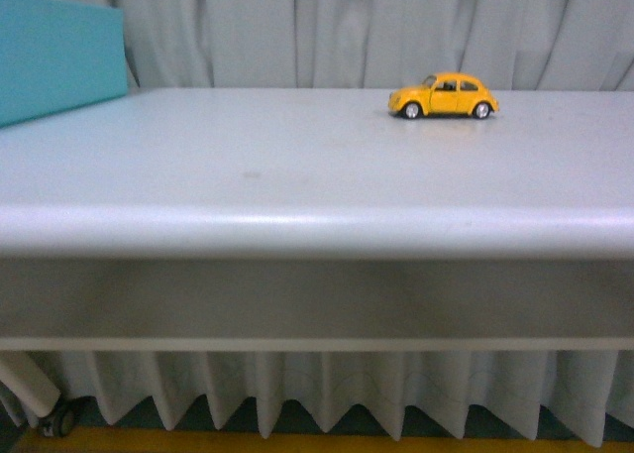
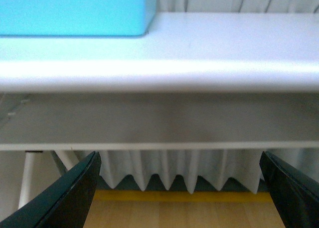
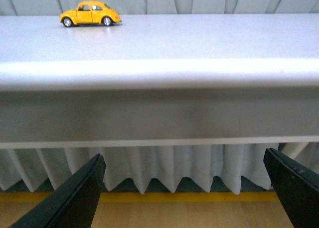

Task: Wind up and store yellow beetle toy

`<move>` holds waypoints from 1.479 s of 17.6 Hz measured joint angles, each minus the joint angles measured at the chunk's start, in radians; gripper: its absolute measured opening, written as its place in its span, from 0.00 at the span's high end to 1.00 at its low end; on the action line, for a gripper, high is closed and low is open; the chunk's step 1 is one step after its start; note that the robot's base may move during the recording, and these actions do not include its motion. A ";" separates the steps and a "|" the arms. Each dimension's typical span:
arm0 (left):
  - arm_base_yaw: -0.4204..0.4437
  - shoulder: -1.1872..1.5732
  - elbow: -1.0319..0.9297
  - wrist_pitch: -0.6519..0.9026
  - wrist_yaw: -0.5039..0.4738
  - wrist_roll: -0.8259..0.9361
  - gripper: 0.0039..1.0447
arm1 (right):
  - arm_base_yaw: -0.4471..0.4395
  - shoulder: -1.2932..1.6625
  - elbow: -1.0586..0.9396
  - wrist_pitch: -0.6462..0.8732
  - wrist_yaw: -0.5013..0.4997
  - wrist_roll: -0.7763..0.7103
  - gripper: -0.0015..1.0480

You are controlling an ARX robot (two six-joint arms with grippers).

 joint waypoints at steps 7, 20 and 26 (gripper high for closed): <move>0.000 0.000 0.000 0.001 0.001 0.001 0.06 | 0.000 0.000 0.000 -0.001 0.000 0.001 0.06; 0.000 0.000 0.000 0.003 0.001 0.000 0.06 | 0.000 0.000 0.000 0.001 0.000 0.006 0.06; 0.000 0.000 0.000 0.002 0.001 0.000 0.06 | 0.000 0.000 0.000 0.000 0.000 0.006 0.06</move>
